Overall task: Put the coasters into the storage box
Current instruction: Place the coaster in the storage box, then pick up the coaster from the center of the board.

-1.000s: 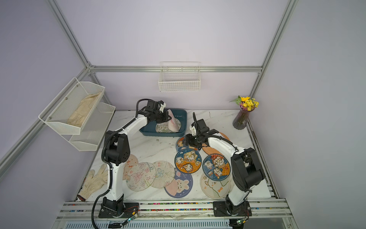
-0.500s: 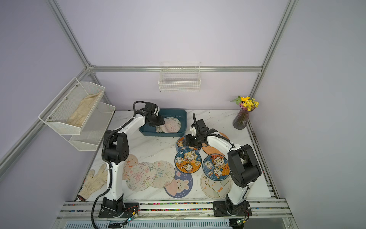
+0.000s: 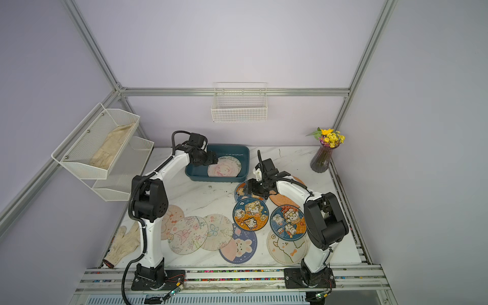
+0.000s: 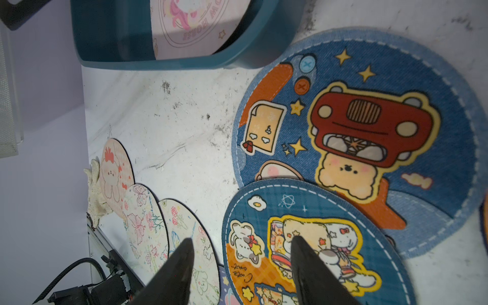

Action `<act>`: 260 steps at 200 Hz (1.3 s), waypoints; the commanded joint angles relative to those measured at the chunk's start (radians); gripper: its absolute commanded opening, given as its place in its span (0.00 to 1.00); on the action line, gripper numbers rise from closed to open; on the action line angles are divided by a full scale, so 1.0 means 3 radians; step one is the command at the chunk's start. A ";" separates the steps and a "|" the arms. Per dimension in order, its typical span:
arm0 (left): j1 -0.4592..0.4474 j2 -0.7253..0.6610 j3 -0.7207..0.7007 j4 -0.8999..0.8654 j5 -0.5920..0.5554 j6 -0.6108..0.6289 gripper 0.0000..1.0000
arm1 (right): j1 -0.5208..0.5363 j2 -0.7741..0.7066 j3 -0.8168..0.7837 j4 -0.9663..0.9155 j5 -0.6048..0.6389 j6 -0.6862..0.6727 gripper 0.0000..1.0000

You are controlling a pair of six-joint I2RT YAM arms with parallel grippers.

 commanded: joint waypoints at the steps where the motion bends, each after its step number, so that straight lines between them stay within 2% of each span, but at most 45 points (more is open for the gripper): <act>1: -0.0123 -0.0406 -0.0372 0.0183 0.0222 -0.0032 0.92 | -0.0042 -0.0066 -0.0034 -0.0074 -0.0019 -0.0075 0.61; 51: -0.0397 -0.1070 -0.1374 0.0751 0.0503 -0.0247 1.00 | -0.0150 -0.0160 -0.0228 -0.0151 -0.0052 -0.0132 0.61; 102: -0.0782 -0.1437 -0.2119 0.1104 0.0714 -0.0467 1.00 | -0.0218 -0.0315 -0.0487 -0.0348 0.0030 -0.0189 0.66; 168: -0.1197 -0.1394 -0.2452 0.1201 0.0860 -0.0588 0.95 | -0.0223 -0.0493 -0.0791 -0.0500 0.0248 -0.0192 0.67; 217: -0.1333 -0.1340 -0.2661 0.1246 0.0859 -0.0603 0.89 | -0.0226 -0.0531 -0.0951 -0.0485 0.0370 -0.0205 0.67; 260: -0.1352 -0.1315 -0.2775 0.1267 0.0794 -0.0571 0.88 | -0.0223 -0.0474 -0.0969 -0.0452 0.0419 -0.0266 0.67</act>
